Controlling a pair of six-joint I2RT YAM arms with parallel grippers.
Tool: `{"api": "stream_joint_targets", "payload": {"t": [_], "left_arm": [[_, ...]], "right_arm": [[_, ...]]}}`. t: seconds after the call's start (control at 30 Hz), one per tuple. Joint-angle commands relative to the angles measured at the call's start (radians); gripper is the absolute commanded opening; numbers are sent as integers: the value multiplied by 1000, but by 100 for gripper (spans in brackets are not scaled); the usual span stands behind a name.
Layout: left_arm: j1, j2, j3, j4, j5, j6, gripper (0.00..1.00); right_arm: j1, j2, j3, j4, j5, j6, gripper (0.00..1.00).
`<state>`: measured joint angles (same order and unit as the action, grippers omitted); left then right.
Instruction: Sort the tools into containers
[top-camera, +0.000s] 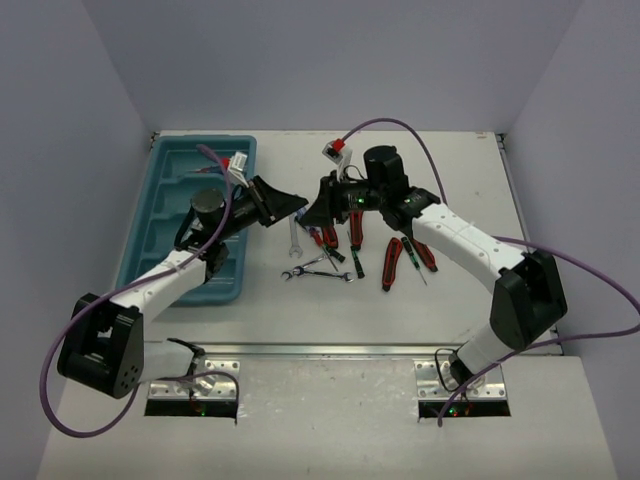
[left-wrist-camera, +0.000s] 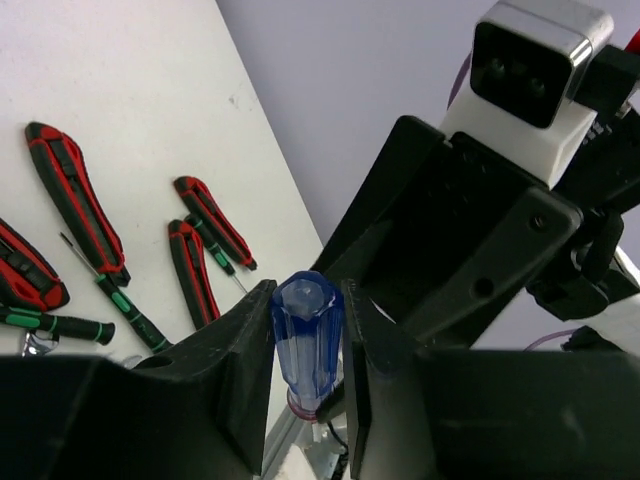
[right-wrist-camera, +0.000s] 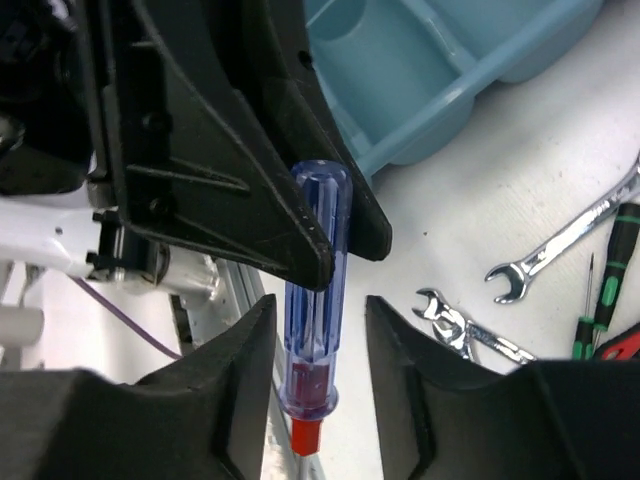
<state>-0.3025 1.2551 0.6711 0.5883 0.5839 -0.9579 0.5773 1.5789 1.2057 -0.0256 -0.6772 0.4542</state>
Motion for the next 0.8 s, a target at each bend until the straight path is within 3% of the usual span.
{"api": "stream_joint_targets", "payload": {"t": [0.0,0.13,0.3,0.37,0.53,0.77], "left_arm": [[37,1,142,-235,-165,77,0],[275,93,222,-380,-304,54,0],[424,211,312,-426,-532,-7,0],[446,244,359,-417,-546,-39,0],[560,535,640,-464,-548,-100,0],[616,745,861,-492,-557,-109,0]], "right_arm": [[-16,-16,21,-18,157,-9,98],[-117,-104,-78,-118,348,31,99],[-185,-223,-228,-120,463,16,99],[-187,-235,-244,-121,472,5,99],[-193,-231,-264,-144,457,-23,99],[-194,-206,-265,-147,432,-30,99]]}}
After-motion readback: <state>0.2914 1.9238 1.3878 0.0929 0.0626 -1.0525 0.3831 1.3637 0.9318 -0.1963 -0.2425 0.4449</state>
